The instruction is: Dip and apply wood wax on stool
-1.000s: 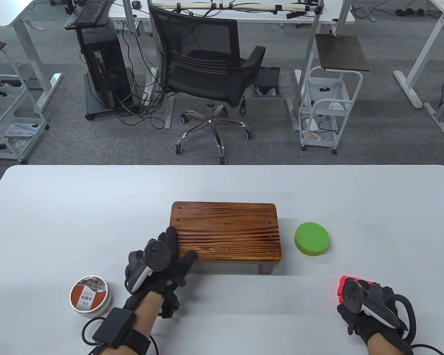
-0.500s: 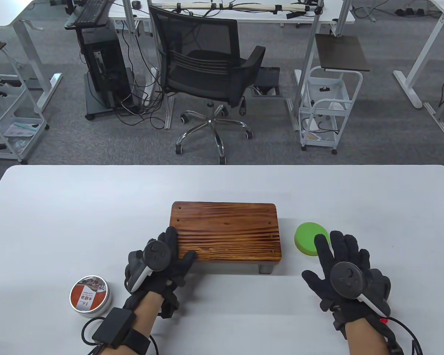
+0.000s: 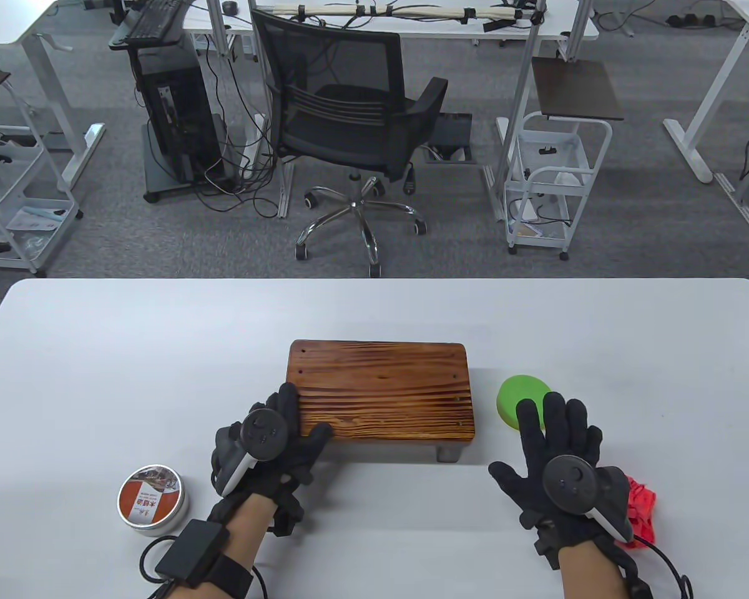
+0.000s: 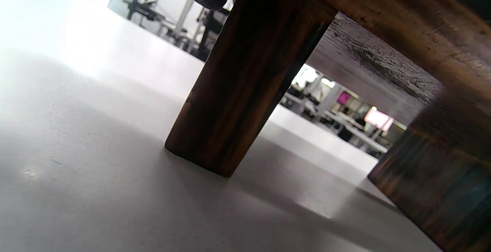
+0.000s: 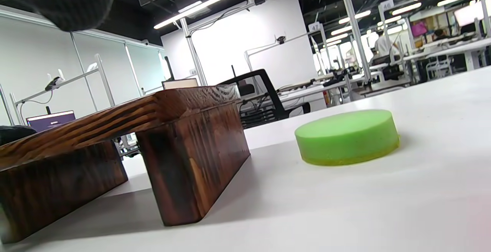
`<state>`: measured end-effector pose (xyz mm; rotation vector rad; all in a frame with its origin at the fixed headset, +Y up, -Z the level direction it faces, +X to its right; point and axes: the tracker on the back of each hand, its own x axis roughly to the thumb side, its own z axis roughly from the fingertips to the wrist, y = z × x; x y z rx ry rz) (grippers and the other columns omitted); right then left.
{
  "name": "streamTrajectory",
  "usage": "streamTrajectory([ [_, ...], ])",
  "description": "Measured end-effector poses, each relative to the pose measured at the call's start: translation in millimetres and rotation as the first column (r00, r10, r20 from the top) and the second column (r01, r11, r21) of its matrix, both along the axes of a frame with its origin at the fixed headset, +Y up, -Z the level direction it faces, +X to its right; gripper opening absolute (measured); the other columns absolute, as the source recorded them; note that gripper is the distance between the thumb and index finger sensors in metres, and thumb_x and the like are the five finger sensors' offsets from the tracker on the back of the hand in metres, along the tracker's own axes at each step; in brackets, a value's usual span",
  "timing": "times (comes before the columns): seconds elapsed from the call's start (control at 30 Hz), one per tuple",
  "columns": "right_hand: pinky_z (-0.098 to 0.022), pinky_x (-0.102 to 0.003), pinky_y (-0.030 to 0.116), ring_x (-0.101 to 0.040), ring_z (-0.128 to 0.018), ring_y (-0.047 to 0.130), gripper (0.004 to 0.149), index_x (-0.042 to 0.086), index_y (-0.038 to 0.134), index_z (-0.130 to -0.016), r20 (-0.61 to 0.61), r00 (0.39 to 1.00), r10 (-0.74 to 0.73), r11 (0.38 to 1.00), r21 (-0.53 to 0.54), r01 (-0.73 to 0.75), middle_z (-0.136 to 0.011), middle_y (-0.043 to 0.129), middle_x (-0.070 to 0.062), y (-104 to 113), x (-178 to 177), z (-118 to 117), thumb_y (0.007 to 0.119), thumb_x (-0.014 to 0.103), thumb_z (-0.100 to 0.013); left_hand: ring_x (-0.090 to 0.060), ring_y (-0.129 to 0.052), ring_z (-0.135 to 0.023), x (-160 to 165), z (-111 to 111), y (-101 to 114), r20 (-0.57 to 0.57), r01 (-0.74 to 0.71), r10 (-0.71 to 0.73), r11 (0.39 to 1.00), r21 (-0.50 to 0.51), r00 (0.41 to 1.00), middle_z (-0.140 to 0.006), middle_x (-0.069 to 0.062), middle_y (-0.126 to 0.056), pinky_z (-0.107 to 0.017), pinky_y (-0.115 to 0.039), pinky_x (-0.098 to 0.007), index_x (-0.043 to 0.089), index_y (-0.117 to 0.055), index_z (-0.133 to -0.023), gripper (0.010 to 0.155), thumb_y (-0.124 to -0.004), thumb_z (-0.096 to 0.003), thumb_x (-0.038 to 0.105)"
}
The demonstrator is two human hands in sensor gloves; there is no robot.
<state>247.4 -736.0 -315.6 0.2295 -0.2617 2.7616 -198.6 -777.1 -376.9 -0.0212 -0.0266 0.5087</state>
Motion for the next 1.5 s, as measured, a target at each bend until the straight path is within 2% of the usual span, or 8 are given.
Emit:
streamTrajectory([
  [0.17, -0.069, -0.079, 0.024, -0.049, -0.107, 0.010, 0.102, 0.033, 0.019, -0.113, -0.016, 0.996, -0.084, 0.996, 0.008, 0.084, -0.121, 0.010, -0.013, -2.9, 10.8, 1.9, 0.074, 0.076, -0.039, -0.057, -0.030, -0.110, -1.6, 10.6, 10.7, -0.016, -0.007, 0.008, 0.999, 0.042, 1.000, -0.126, -0.023, -0.029, -0.066, -0.028, -0.083, 0.023, -0.017, -0.118, 0.105, -0.066, -0.0456, 0.081],
  [0.37, -0.069, -0.079, 0.025, -0.050, -0.107, 0.011, 0.101, 0.032, 0.021, -0.113, -0.016, 0.985, -0.171, 0.985, -0.004, 0.171, -0.121, 0.012, -0.014, -2.7, 20.6, 4.2, 0.075, 0.075, -0.039, -0.058, -0.028, -0.109, -21.9, 29.1, 58.2, -0.062, 0.020, -0.011, 0.990, 0.143, 0.998, -0.126, -0.023, -0.027, -0.066, -0.027, -0.083, 0.024, -0.017, -0.118, 0.105, -0.068, -0.0458, 0.080],
  [0.5, -0.068, -0.080, 0.025, -0.051, -0.107, 0.012, 0.101, 0.032, 0.021, -0.113, -0.023, 0.983, -0.183, 0.983, 0.006, 0.183, -0.121, 0.012, -0.014, -0.2, 21.9, 6.9, 0.075, 0.074, -0.040, -0.059, -0.021, -0.109, -61.1, 42.5, 85.2, -0.168, 0.115, -0.099, 0.990, 0.087, 0.981, -0.126, -0.025, -0.021, -0.066, -0.025, -0.084, 0.026, -0.014, -0.118, 0.108, -0.072, -0.0449, 0.081],
  [0.6, -0.068, -0.080, 0.025, -0.051, -0.107, 0.013, 0.101, 0.032, 0.021, -0.113, -0.027, 0.979, -0.201, 0.979, 0.018, 0.202, -0.121, 0.012, -0.014, 2.2, 22.5, 9.9, 0.076, 0.074, -0.040, -0.061, -0.016, -0.108, -88.3, 53.8, 89.2, -0.228, 0.196, -0.190, 0.981, 0.003, 0.955, -0.126, -0.026, -0.015, -0.065, -0.024, -0.086, 0.029, -0.011, -0.118, 0.112, -0.076, -0.0435, 0.082],
  [0.77, -0.068, -0.080, 0.025, -0.051, -0.107, 0.014, 0.100, 0.031, 0.022, -0.113, -0.025, 0.978, -0.209, 0.978, 0.015, 0.210, -0.121, 0.013, -0.014, 2.1, 22.1, 11.6, 0.076, 0.074, -0.040, -0.067, -0.011, -0.105, -131.8, 71.2, 72.3, -0.273, 0.244, -0.290, 0.951, -0.190, 0.917, -0.124, -0.028, -0.004, -0.063, -0.027, -0.089, 0.034, -0.004, -0.116, 0.124, -0.089, -0.0393, 0.081],
  [1.0, -0.068, -0.080, 0.026, -0.051, -0.107, 0.015, 0.100, 0.031, 0.021, -0.113, -0.030, 0.979, -0.202, 0.979, -0.011, 0.202, -0.121, 0.014, -0.014, -1.0, 18.1, 11.3, 0.076, 0.073, -0.040, -0.071, -0.011, -0.102, -159.8, 81.2, 29.6, -0.240, 0.222, -0.340, 0.884, -0.411, 0.909, -0.120, -0.032, 0.002, -0.061, -0.032, -0.091, 0.034, 0.000, -0.114, 0.130, -0.096, -0.0389, 0.076],
  [1.23, -0.068, -0.080, 0.026, -0.051, -0.108, 0.017, 0.101, 0.032, 0.021, -0.113, -0.038, 0.979, -0.203, 0.979, -0.027, 0.202, -0.121, 0.014, -0.014, -2.0, 16.3, 11.4, 0.076, 0.074, -0.040, -0.066, -0.018, -0.105, -161.7, 78.9, -2.2, -0.247, 0.202, -0.350, 0.857, -0.474, 0.904, -0.120, -0.028, -0.005, -0.064, -0.037, -0.088, 0.034, -0.002, -0.111, 0.121, -0.094, -0.0422, 0.075],
  [1.5, -0.068, -0.080, 0.027, -0.051, -0.108, 0.019, 0.100, 0.031, 0.022, -0.114, -0.043, 0.977, -0.210, 0.977, -0.037, 0.208, -0.122, 0.015, -0.014, -2.0, 16.3, 11.5, 0.076, 0.074, -0.040, -0.065, -0.026, -0.107, -162.0, 73.3, -12.3, -0.257, 0.209, -0.379, 0.834, -0.510, 0.889, -0.122, -0.022, -0.010, -0.067, -0.042, -0.086, 0.035, -0.005, -0.109, 0.119, -0.091, -0.0389, 0.079],
])
